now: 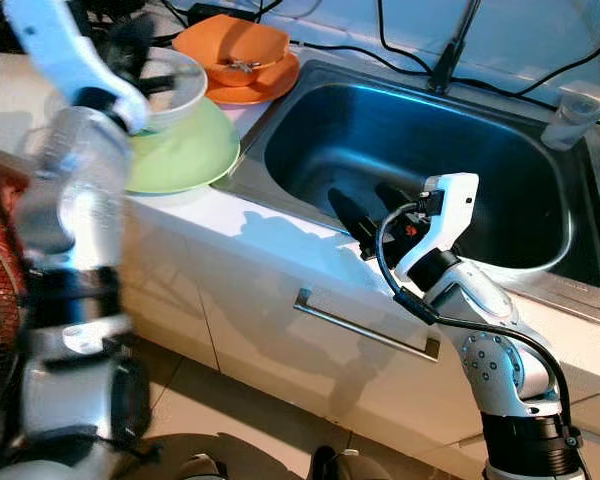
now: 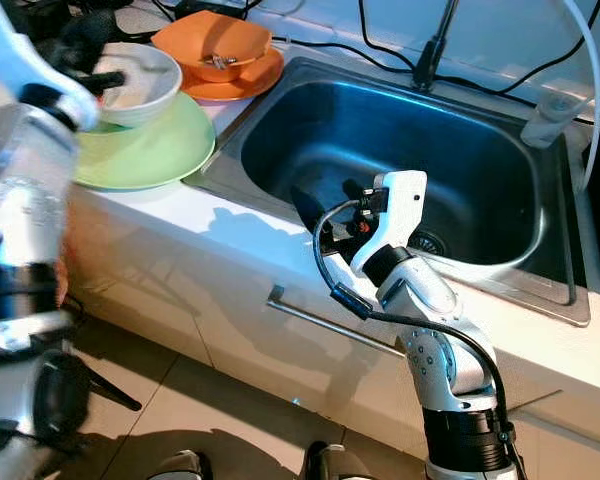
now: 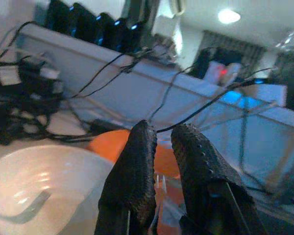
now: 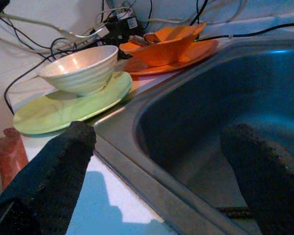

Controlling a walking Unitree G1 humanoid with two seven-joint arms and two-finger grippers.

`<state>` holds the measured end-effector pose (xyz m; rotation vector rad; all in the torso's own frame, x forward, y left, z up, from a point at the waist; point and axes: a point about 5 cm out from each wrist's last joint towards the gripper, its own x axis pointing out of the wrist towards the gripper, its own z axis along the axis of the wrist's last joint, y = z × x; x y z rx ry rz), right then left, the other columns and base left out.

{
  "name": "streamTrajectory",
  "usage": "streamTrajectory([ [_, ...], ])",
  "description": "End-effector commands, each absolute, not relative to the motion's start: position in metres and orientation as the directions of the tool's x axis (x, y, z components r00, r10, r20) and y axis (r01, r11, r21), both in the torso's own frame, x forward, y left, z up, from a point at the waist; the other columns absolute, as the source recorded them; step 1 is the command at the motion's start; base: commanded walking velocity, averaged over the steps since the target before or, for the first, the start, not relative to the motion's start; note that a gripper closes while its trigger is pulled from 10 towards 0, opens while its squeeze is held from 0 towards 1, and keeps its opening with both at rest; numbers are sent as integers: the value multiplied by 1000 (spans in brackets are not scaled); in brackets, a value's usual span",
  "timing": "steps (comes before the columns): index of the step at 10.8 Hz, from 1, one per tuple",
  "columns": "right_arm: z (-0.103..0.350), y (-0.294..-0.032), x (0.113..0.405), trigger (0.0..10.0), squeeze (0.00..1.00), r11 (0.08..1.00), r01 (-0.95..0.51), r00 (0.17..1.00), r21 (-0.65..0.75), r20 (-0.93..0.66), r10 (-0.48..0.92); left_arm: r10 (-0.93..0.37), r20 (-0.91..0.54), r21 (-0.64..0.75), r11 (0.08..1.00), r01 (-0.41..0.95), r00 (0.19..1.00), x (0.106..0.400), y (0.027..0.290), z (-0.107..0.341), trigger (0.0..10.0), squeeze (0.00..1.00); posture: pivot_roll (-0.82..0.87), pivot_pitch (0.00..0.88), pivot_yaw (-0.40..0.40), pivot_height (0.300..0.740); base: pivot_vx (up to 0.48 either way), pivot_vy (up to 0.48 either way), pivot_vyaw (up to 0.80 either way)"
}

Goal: Kitchen organization

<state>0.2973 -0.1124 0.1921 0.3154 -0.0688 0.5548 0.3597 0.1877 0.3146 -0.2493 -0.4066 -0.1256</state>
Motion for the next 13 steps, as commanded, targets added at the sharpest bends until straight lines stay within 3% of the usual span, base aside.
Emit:
streamTrajectory([
  [1, 196, -115, 298, 10000, 1000, 810, -521, 854, 269, 165, 494, -97, 435, -183, 964, 194, 895, 357, 181, 318, 0, 0, -92, 108, -56, 740, 0, 0, 0],
  [5, 203, -113, 301, 10000, 1000, 750, -479, 877, 456, 210, 432, -239, 491, -204, 904, 377, 838, 352, 132, 296, 0, 0, -109, 111, -46, 740, 0, 0, 0],
  [7, 207, -115, 304, 10000, 1000, 674, -433, 898, 598, 227, 376, -295, 499, -262, 845, 466, 815, 351, 111, 287, 0, 0, -118, 120, -41, 740, 0, 0, 0],
  [8, 207, -117, 306, 10000, 1000, 626, -404, 911, 667, 229, 344, -316, 509, -339, 782, 524, 801, 350, 102, 285, 0, 0, -118, 123, -39, 740, 0, 0, 0],
  [11, 204, -116, 310, 10000, 973, 633, -378, 921, 676, 208, 328, -329, 489, -508, 645, 571, 808, 352, 87, 279, 0, 0, -119, 135, -30, 740, 0, 0, 0],
  [13, 203, -116, 313, 10000, 729, 608, -362, 926, 706, 202, 318, -337, 474, -605, 546, 579, 813, 353, 79, 273, 0, 0, -124, 140, -32, 740, 0, 0, 0],
])
